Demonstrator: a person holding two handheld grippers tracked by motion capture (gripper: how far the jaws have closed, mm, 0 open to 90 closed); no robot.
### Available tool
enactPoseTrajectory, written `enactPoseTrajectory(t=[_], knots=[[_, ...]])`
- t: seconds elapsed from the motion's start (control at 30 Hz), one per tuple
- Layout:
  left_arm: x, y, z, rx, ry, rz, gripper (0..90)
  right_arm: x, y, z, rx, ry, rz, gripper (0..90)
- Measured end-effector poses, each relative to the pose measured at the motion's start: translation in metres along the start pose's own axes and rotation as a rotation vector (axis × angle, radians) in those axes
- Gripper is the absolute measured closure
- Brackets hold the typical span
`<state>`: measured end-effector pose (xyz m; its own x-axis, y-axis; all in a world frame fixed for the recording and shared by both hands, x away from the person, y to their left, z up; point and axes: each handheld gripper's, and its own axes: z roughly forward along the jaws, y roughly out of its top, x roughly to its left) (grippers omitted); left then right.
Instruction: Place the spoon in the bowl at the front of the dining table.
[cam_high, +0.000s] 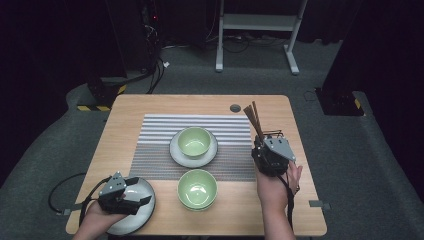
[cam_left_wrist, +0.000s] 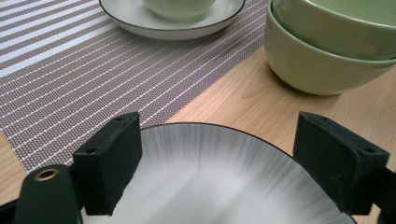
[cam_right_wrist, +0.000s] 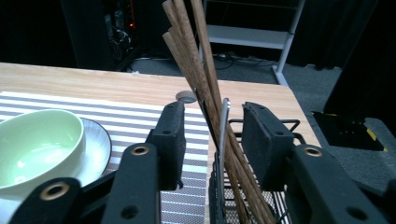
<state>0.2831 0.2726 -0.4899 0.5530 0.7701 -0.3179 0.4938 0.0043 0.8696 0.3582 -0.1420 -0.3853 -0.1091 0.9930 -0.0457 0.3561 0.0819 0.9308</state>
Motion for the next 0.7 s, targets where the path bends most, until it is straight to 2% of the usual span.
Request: enactPoseTrajectory(t=[0.17,0.7], knots=[[-0.0009,-0.0005,0.001,-0.006,0.0,-0.009,16.0,-0.0008,0.0004,0.0008,-0.002,-0.004,0.003,66.6],[-0.0004,-0.0002,-0.0001,0.001,-0.001,0.002,16.1,-0.0033,0.0009,0.0021,0.004,-0.012,0.01,75.4]])
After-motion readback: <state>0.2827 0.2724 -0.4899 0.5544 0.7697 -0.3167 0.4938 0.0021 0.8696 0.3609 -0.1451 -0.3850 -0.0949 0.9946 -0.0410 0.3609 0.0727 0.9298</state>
